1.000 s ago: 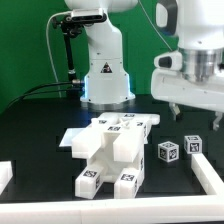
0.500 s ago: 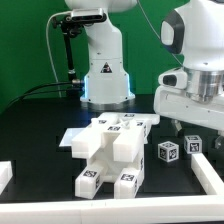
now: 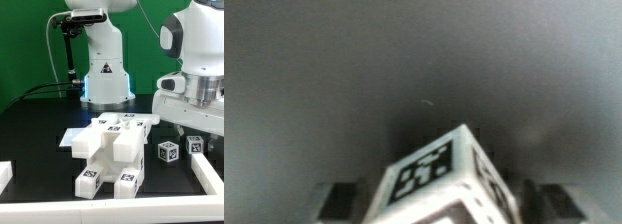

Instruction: Assemble chair

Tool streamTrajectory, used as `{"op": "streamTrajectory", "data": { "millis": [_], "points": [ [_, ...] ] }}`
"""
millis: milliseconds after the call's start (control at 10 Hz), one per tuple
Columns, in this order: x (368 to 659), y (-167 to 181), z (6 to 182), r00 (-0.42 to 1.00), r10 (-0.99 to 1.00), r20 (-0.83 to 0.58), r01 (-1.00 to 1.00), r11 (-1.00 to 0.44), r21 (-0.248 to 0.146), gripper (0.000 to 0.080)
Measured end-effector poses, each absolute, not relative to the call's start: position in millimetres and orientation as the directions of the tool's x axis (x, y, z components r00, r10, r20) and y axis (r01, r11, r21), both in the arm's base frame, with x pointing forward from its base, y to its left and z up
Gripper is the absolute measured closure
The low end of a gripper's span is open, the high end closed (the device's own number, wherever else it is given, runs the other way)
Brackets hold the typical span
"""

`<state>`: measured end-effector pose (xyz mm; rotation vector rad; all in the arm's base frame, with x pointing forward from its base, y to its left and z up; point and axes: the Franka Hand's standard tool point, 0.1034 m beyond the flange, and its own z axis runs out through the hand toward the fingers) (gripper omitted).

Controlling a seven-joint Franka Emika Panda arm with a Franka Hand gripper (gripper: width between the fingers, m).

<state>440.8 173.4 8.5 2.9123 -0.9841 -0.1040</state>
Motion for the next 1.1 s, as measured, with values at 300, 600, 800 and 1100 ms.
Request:
{"op": "streamTrajectory", "data": {
  "millis": [300, 600, 800, 1100],
  "points": [
    [440.7, 173.4, 8.4, 0.793, -0.607, -0.043, -0.603, -0.793, 0.084, 0.0517],
    [440.7, 173.4, 8.4, 0.793, -0.607, -0.043, -0.603, -0.793, 0.084, 0.0517],
    [440.8, 173.5, 8.6, 0.793, -0.607, -0.043, -0.603, -0.793, 0.084, 0.0517],
    [452.2, 166.6, 65.0, 0.836, -0.545, -0.064, -0.544, -0.838, 0.029, 0.0515]
  ]
}}
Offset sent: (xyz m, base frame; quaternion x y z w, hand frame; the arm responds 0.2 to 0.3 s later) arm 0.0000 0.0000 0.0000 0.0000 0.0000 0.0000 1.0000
